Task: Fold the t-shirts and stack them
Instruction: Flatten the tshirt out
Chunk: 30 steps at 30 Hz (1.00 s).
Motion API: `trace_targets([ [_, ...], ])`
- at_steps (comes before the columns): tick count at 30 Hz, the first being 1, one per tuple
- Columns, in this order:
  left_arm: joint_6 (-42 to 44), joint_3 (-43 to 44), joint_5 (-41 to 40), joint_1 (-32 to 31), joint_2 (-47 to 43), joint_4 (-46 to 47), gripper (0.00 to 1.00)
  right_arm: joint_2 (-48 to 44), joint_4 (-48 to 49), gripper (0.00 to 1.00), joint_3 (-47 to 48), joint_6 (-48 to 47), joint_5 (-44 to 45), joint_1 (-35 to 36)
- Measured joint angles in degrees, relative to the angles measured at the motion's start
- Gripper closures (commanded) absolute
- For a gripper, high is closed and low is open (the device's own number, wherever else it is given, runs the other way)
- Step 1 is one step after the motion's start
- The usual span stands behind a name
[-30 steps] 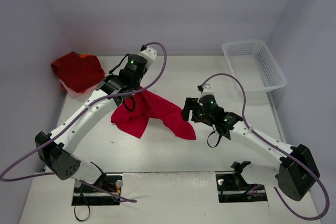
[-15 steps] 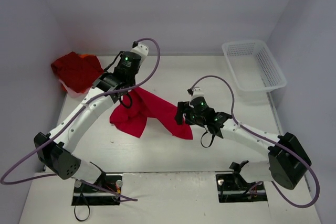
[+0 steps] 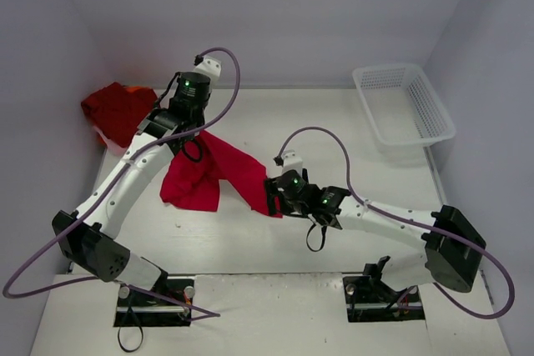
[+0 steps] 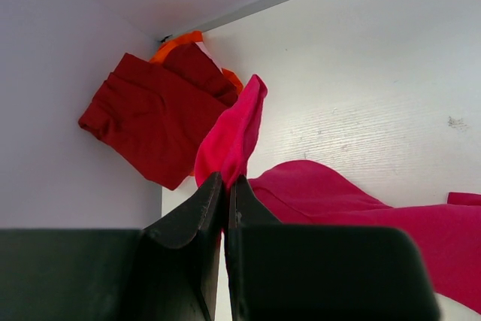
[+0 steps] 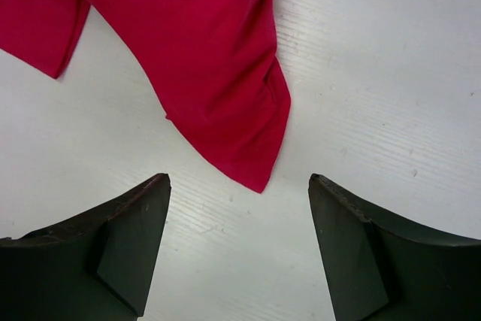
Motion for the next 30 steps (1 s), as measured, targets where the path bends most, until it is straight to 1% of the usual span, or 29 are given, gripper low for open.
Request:
trace_targets([
  [5, -0.4, 0.0, 0.8, 0.9, 0.1, 0.2, 1.0, 3.7, -0.6, 0.31, 0.4, 0.6, 2.6, 1.4],
  [9, -0.8, -0.2, 1.0, 1.2, 0.1, 0.5, 1.0, 9.5, -0.6, 0.35, 1.6, 0.5, 3.5, 2.6],
  [13, -1.0, -0.9, 1.2, 1.6, -0.1, 1.0, 1.0, 12.5, -0.2, 0.39, 1.7, 0.1, 3.7, 3.0],
  [19, -1.2, -3.0, 2.0, 2.4, -0.6, 1.7, 1.0, 14.5, 1.5, 0.41, 2.3, -0.3, 3.7, 3.0],
  [30, -1.5, -3.0, 2.5, 2.8, -0.7, 2.1, 1.0, 16.7, 2.8, 0.44, 2.3, -1.0, 3.6, 3.0],
])
